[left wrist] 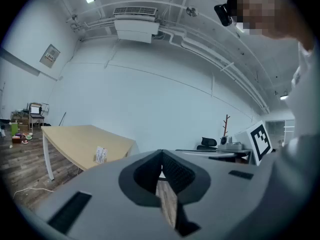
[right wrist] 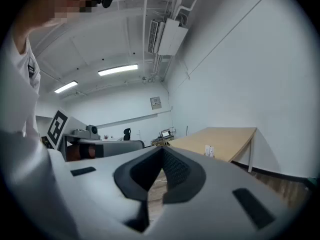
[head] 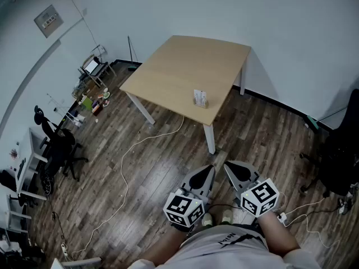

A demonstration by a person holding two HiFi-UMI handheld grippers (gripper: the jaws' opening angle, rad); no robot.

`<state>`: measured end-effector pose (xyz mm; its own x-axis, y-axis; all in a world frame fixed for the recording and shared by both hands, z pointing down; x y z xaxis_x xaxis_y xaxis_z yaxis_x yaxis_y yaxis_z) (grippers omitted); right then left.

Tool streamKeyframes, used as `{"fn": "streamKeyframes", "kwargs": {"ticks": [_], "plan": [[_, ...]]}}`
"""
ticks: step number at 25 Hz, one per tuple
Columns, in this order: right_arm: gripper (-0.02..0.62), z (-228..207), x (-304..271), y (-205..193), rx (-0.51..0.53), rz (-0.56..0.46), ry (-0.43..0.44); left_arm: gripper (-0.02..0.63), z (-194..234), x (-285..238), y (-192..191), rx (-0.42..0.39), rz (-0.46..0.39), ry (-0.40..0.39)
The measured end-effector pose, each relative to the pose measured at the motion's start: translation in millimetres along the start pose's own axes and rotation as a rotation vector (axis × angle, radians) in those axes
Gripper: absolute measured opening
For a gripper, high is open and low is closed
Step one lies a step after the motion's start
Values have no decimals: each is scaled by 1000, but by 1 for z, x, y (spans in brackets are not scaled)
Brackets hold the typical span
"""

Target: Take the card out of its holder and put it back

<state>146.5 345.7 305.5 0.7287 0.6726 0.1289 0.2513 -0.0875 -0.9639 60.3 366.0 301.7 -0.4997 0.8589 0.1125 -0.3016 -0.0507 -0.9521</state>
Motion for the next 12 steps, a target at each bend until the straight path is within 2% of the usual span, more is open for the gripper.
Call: {"fn": "streamKeyframes", "kwargs": {"ticks": [12], "plan": [[14,-20,2,6,-11,-13,25,14,-8,-18,-2,-15,-4,14]]}}
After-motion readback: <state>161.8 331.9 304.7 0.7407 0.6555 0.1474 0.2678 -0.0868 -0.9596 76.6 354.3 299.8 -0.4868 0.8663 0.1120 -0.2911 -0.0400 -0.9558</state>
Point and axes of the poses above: the fingertips, and each gripper's own axes: x backward along the fingers, z to its left, y out of its top, the point moved 3 cm from there along x, backward along the fingers, and after that the axes turned 15 degrees about -z, right-handed, at the moved point
